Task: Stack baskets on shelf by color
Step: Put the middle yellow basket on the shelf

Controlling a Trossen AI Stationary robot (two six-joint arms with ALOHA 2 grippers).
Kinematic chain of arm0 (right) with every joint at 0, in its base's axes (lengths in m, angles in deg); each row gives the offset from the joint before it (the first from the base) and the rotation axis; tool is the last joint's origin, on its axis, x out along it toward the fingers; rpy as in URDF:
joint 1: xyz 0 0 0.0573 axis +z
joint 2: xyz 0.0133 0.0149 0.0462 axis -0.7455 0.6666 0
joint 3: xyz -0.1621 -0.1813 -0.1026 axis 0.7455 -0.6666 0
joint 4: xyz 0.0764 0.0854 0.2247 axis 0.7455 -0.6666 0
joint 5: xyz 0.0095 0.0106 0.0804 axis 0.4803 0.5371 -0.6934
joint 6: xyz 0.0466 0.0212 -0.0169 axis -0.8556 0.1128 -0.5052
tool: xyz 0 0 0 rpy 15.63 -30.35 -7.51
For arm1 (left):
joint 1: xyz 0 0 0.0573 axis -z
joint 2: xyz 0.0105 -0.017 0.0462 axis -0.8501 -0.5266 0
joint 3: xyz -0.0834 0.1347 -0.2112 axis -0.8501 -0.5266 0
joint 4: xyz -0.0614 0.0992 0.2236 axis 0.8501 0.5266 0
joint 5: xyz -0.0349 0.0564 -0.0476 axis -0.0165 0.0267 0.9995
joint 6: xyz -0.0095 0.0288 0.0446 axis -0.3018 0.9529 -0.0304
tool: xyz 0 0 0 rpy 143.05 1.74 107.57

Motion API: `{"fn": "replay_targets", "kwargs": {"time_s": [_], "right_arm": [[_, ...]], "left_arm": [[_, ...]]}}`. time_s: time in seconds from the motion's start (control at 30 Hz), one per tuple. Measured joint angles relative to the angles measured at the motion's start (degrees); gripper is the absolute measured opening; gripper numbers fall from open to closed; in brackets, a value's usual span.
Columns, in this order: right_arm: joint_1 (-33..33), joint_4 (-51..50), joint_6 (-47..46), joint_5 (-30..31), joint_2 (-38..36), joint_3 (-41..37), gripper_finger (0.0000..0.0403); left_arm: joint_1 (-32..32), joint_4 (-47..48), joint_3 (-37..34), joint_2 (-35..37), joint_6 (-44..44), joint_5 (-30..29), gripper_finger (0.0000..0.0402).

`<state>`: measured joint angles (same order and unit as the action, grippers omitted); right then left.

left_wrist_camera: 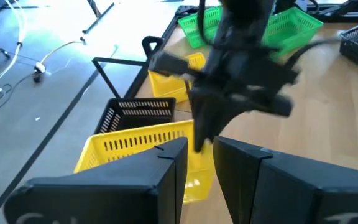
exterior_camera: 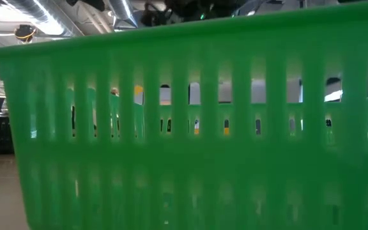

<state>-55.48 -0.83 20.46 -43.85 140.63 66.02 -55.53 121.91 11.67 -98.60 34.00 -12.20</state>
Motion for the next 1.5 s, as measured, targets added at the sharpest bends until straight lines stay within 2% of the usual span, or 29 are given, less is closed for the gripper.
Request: {"fn": "replay_targets", "kwargs": {"time_s": [0.17,0.63,1.1,1.5], "right_arm": [[-1.49,0.77,-3.86,1.77,2.06,0.01,0.0000],[-1.67,7.64,-3.41,1.84,7.09,-0.02,0.0000],[-3.11,7.47,-3.56,1.98,8.89,0.03,0.0000],[-2.63,7.53,-3.61,1.79,8.89,0.01,0.0045]], "left_arm": [[0.00,-0.19,0.02,-0.09,-0.09,0.00,0.0070],[0.00,-0.26,0.02,-0.05,-0.43,0.04,0.0070],[0.00,-0.27,0.02,-0.05,-0.47,0.09,0.0070],[0.00,-0.26,0.02,-0.05,-0.48,0.09,0.0070]]}}
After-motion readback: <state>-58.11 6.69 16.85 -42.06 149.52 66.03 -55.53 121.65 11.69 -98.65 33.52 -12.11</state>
